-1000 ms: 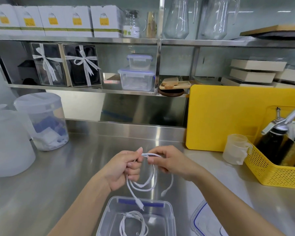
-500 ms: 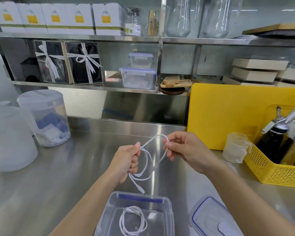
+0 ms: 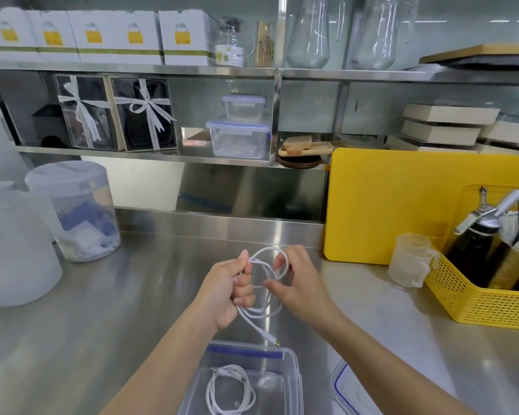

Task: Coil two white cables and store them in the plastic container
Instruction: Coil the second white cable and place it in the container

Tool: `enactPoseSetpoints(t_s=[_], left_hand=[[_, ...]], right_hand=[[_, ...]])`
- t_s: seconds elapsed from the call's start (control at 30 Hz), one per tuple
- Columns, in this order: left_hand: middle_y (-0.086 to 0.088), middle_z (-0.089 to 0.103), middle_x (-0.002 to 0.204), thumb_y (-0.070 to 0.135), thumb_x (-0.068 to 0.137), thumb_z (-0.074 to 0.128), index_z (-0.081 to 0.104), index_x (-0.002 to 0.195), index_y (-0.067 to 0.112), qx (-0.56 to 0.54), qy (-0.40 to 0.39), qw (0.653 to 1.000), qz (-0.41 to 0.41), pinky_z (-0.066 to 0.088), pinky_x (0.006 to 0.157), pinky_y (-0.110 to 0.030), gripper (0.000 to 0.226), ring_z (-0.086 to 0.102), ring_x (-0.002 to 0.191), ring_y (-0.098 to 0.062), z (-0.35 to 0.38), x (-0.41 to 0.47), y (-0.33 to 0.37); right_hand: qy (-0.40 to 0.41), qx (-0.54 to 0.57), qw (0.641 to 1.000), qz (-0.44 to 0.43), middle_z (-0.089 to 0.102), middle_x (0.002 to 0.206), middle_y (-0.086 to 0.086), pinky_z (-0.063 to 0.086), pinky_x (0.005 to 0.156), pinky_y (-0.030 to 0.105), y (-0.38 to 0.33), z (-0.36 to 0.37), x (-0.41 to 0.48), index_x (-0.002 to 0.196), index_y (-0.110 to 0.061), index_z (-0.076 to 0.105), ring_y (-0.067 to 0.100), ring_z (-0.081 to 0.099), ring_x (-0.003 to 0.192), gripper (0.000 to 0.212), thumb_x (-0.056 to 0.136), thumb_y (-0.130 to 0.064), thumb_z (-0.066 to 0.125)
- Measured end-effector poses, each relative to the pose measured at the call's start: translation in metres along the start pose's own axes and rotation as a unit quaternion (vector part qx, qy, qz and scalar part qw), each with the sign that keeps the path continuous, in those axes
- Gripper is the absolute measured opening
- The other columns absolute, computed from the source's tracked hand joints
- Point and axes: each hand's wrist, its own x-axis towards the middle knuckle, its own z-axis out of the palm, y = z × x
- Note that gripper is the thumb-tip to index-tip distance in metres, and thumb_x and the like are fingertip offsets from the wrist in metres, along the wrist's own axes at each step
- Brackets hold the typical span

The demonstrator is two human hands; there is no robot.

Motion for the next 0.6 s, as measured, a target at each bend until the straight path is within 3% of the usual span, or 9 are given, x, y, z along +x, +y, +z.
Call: enactPoseSetpoints(t_s=[0.1, 0.2, 0.33, 0.43, 0.5, 0.6], left_hand=[[0.008, 0.028, 0.037, 0.029, 0.097, 0.043, 0.047, 0.059, 0.011, -0.009, -0.019, 1.0, -0.013, 0.025, 0.029, -0.017, 0.042, 0.021, 0.029, -0.005, 0.002, -0.003, -0.002], [0.009, 0.029, 0.035, 0.028, 0.097, 0.042, 0.049, 0.056, 0.012, -0.043, -0.035, 0.998, -0.028, 0.026, 0.027, -0.016, 0.045, 0.022, 0.027, -0.003, 0.002, -0.006, -0.003], [0.008, 0.029, 0.037, 0.029, 0.097, 0.042, 0.053, 0.054, 0.012, -0.047, -0.039, 0.998, -0.032, 0.027, 0.028, -0.016, 0.047, 0.022, 0.028, -0.004, 0.002, -0.006, -0.001], [0.008, 0.03, 0.037, 0.029, 0.096, 0.044, 0.053, 0.054, 0.012, -0.022, -0.044, 0.999, -0.02, 0.028, 0.03, -0.017, 0.046, 0.022, 0.029, -0.004, 0.001, -0.005, 0.004], [0.009, 0.03, 0.036, 0.028, 0.096, 0.044, 0.051, 0.056, 0.012, -0.013, -0.044, 0.999, -0.021, 0.028, 0.029, -0.017, 0.044, 0.022, 0.029, -0.004, 0.0, -0.003, 0.008], [0.009, 0.028, 0.035, 0.027, 0.096, 0.044, 0.049, 0.058, 0.01, -0.032, -0.027, 0.999, -0.024, 0.026, 0.028, -0.017, 0.041, 0.023, 0.028, -0.004, -0.009, 0.001, 0.017]], right_hand=[[-0.05, 0.159, 0.984, 0.06, 0.056, 0.104, 0.003, 0.046, 0.074, 0.014, 0.003, 0.002, 0.003, 0.105, -0.017, 0.045, 0.011, 0.056, 0.096, 0.044, 0.073, 0.008, 0.063], [-0.149, 0.32, 0.933, 0.066, 0.068, 0.087, 0.002, 0.053, 0.071, 0.023, 0.009, 0.005, 0.0, 0.11, -0.014, 0.048, 0.015, 0.067, 0.082, 0.042, 0.075, 0.008, 0.055], [-0.159, 0.273, 0.947, 0.065, 0.059, 0.065, -0.002, 0.049, 0.054, 0.023, 0.017, 0.008, -0.003, 0.099, -0.016, 0.056, 0.013, 0.057, 0.058, 0.026, 0.073, -0.014, 0.055], [-0.16, 0.257, 0.951, 0.054, 0.051, 0.051, -0.01, 0.035, 0.038, 0.015, 0.02, 0.005, -0.004, 0.087, -0.026, 0.059, 0.006, 0.042, 0.043, 0.012, 0.077, -0.033, 0.062], [-0.168, 0.249, 0.953, 0.03, 0.049, 0.051, -0.009, 0.032, 0.038, 0.014, 0.022, 0.0, -0.003, 0.084, -0.025, 0.061, 0.005, 0.037, 0.042, 0.018, 0.077, -0.04, 0.065], [-0.167, 0.241, 0.956, 0.02, 0.048, 0.051, -0.009, 0.029, 0.04, 0.016, 0.028, -0.014, -0.003, 0.083, -0.019, 0.065, 0.005, 0.035, 0.043, 0.016, 0.081, -0.035, 0.066]])
